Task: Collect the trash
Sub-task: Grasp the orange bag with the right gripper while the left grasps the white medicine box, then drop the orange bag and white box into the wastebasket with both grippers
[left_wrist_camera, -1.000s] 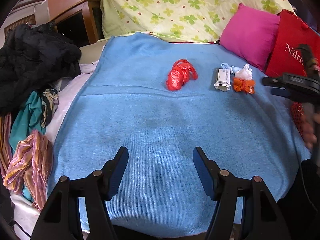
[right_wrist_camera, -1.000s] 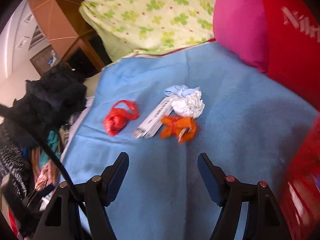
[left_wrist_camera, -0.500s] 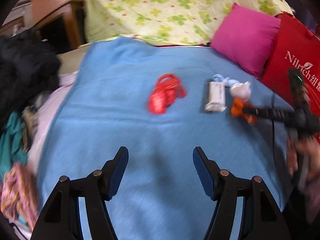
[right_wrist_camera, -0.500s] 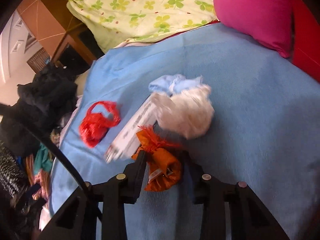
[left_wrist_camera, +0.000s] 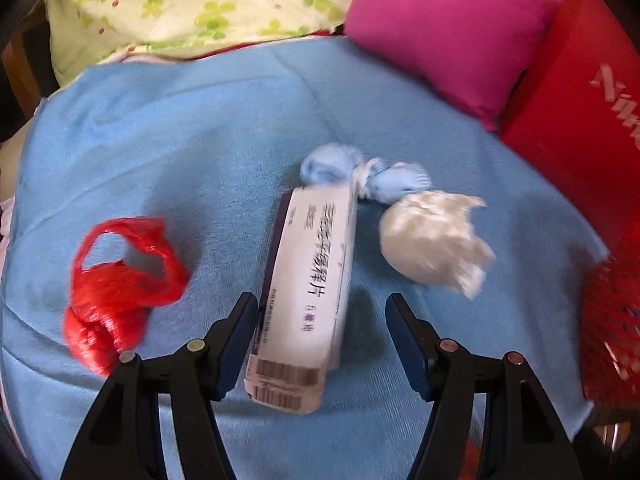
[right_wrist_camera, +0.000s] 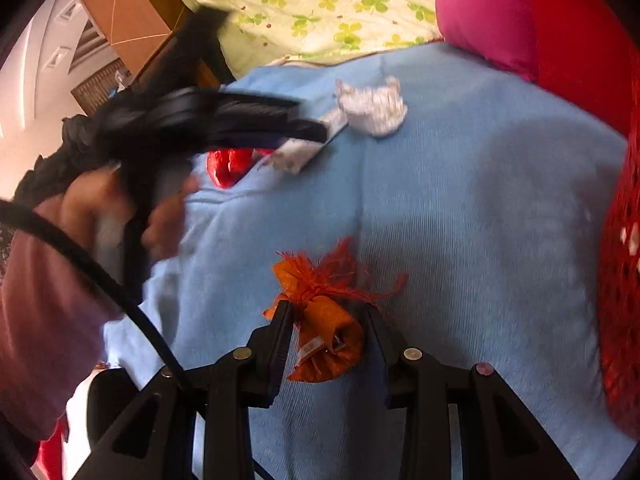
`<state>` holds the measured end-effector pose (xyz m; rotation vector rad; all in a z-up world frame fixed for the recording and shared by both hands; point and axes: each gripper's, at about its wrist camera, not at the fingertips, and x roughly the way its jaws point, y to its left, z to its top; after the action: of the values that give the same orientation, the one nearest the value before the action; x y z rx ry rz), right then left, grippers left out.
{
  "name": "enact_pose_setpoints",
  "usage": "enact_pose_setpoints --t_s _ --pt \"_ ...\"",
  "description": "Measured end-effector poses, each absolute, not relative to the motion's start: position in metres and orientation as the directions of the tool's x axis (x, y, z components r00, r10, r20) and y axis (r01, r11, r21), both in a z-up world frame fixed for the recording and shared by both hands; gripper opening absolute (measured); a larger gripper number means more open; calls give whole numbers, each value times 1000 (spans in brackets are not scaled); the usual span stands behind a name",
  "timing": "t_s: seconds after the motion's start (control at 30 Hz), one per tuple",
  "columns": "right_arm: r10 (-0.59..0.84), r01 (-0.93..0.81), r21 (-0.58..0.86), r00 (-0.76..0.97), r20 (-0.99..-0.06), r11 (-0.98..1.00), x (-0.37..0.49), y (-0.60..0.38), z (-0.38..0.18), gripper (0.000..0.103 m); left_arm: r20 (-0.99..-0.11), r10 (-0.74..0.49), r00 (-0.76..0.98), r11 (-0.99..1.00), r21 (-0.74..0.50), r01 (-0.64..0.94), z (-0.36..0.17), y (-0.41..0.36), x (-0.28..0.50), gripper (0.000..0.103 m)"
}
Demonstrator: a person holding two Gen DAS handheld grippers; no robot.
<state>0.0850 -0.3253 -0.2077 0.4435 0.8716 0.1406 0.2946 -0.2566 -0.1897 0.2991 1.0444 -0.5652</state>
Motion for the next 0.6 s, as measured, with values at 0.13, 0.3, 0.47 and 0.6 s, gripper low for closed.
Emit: enact_pose_setpoints --t_s 0.13,0.3,0.47,0.6 --pt "305 52 443 655 -692 895 86 -328 -206 37 -880 -340 333 854 -139 502 -192 -241 301 25" --pt "282 36 417 683 -674 908 81 -323 -199 37 -857 -357 370 850 -134 510 -175 -214 272 25" --pt "266 27 400 705 -657 916 72 -317 -191 37 -829 -396 395 844 -160 512 -150 -184 248 24" --pt "259 25 406 734 -628 913 61 -318 -182 38 -816 -373 442 852 -114 510 -128 -162 212 24"
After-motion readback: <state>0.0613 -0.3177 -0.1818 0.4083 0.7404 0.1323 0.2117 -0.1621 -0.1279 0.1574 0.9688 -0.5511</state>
